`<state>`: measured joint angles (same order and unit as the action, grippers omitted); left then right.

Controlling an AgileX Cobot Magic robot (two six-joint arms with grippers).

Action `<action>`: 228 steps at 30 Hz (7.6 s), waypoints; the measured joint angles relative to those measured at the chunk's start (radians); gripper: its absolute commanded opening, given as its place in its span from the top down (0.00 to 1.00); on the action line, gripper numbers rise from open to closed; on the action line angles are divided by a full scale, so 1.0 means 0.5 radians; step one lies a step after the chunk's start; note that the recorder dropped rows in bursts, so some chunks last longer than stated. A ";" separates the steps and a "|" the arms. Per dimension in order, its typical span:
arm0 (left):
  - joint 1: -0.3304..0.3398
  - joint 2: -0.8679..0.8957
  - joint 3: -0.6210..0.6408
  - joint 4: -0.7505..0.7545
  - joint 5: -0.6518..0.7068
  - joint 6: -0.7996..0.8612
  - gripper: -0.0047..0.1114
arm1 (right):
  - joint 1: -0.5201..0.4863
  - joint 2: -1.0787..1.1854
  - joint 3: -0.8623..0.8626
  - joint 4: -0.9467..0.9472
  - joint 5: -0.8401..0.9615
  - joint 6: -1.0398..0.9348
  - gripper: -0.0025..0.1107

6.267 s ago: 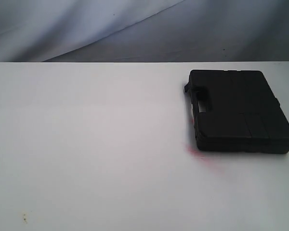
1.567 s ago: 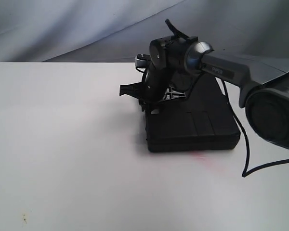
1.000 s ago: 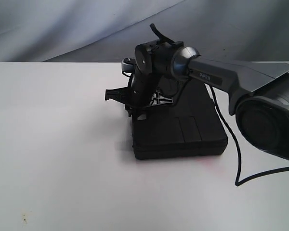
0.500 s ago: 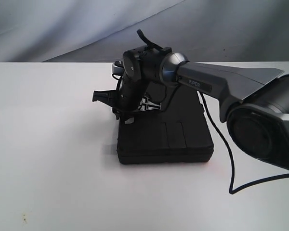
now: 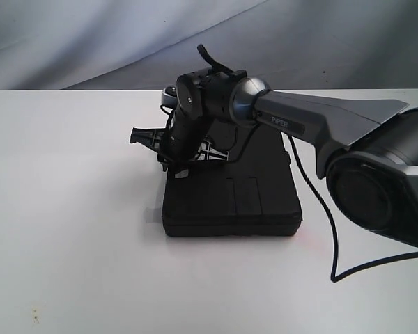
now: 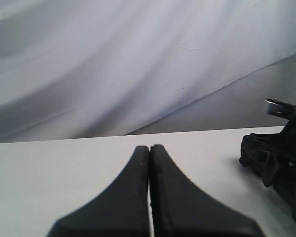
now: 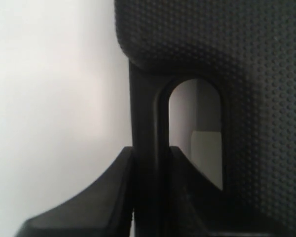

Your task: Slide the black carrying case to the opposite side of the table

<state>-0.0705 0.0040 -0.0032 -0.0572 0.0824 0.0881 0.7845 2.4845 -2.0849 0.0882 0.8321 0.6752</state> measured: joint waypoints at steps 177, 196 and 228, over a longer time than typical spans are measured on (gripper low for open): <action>0.000 0.000 0.000 0.000 0.000 0.000 0.96 | -1.377 -2.775 2.525 -0.441 -2.052 -1.506 0.98; 0.000 0.000 0.000 0.000 0.000 0.000 0.96 | -1.435 -3.936 3.701 -0.440 -2.090 -1.364 0.98; 0.000 0.000 0.000 0.000 0.000 0.000 0.96 | -1.435 -4.935 4.162 -0.350 -1.414 -1.176 0.98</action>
<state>-0.0705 0.0040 -0.0032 -0.0572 0.0824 0.0881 0.0670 0.0170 -0.0038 -0.0866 0.1251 0.0871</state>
